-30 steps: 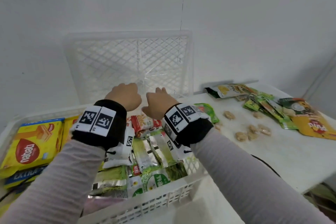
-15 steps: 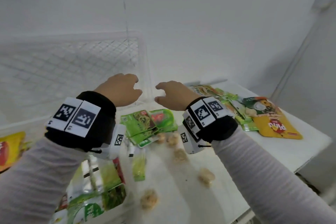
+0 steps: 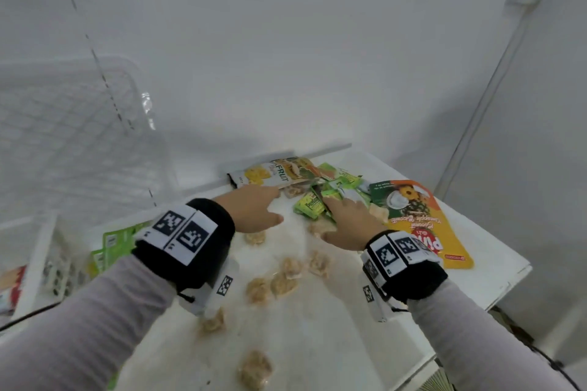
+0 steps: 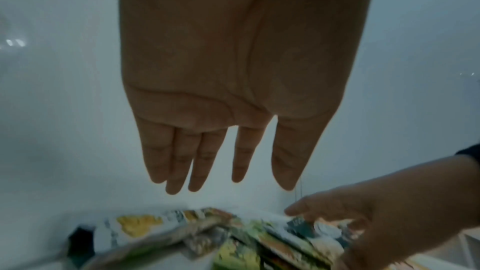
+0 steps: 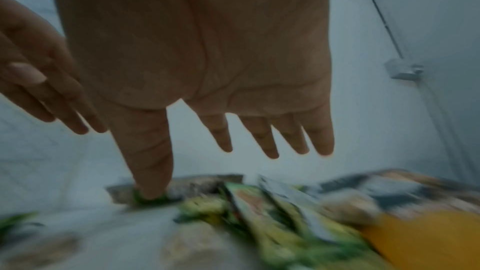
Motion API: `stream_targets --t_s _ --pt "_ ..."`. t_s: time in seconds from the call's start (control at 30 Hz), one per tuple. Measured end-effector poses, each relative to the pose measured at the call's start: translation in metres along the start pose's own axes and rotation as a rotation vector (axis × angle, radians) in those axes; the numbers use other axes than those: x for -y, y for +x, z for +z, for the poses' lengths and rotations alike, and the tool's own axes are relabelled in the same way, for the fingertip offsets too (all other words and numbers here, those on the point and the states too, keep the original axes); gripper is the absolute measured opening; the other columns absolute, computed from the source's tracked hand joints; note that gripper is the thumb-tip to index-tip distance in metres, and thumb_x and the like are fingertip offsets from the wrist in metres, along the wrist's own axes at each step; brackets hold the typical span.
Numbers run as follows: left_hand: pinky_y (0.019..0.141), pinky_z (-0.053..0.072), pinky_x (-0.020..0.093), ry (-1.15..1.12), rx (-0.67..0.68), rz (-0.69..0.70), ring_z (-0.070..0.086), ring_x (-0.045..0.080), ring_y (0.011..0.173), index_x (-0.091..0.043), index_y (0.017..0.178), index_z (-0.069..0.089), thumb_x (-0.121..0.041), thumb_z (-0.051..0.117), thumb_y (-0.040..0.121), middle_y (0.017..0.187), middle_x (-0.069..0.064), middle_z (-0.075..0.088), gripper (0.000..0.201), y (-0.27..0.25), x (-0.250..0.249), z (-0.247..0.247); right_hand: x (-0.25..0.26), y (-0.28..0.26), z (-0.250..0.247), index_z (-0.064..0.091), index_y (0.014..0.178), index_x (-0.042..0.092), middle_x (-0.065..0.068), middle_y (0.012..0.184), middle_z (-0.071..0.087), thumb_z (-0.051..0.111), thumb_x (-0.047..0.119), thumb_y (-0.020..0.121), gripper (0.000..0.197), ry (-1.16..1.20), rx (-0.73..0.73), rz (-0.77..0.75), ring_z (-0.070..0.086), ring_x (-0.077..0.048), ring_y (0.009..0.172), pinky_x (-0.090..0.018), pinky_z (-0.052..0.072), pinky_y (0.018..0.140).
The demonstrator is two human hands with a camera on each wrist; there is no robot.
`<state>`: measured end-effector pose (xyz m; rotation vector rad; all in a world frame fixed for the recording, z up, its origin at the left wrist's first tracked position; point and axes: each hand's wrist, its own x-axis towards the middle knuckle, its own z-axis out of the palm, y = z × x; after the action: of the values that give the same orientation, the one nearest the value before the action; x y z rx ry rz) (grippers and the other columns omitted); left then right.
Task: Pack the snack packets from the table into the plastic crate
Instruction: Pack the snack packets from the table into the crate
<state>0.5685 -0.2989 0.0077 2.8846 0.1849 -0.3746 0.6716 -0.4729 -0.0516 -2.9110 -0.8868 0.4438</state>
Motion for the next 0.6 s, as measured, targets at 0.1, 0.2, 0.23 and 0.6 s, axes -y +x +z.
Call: stream_targets --t_s 0.1,0.2,0.23,0.6 --pt "0.109 0.028 0.031 -0.043 0.011 0.023 0.03 0.021 0.139 -0.016 0.148 0.023 -0.034 0.043 0.098 0.154 0.005 0.027 0.057 0.033 -0.02 0.019 -0.035 0.011 0.009 0.012 0.148 0.023 -0.017 0.151 0.023 0.057 0.044 0.087 0.078 0.037 0.006 0.111 0.019 -0.039 0.139 -0.048 0.028 0.11" --pt "0.106 0.031 0.031 -0.077 0.018 0.028 0.034 0.023 0.136 -0.012 0.146 0.029 -0.024 0.044 0.098 0.151 0.008 0.033 0.052 0.066 -0.038 0.035 -0.049 0.027 0.015 0.024 0.143 0.014 -0.017 0.14 0.038 0.058 0.034 0.088 0.067 0.118 -0.078 0.099 0.038 -0.032 0.129 -0.039 0.037 0.101" --pt "0.105 0.033 0.032 -0.084 0.023 0.027 0.037 0.024 0.134 -0.011 0.145 0.031 -0.022 0.045 0.097 0.149 0.01 0.036 0.051 0.077 -0.043 0.039 -0.05 0.032 0.018 0.026 0.141 0.013 -0.016 0.138 0.04 0.059 0.033 0.087 0.066 0.137 -0.094 0.103 0.04 -0.032 0.126 -0.039 0.039 0.099" --pt "0.115 0.024 0.04 -0.021 -0.021 0.036 0.013 0.026 0.144 -0.014 0.15 0.008 -0.012 0.056 0.086 0.157 0.011 0.01 0.081 0.161 -0.042 0.064 -0.058 0.072 0.026 0.034 0.135 0.005 -0.019 0.119 0.057 0.048 0.023 0.092 0.048 -0.041 -0.173 0.187 0.056 -0.034 0.109 -0.037 0.046 0.081"
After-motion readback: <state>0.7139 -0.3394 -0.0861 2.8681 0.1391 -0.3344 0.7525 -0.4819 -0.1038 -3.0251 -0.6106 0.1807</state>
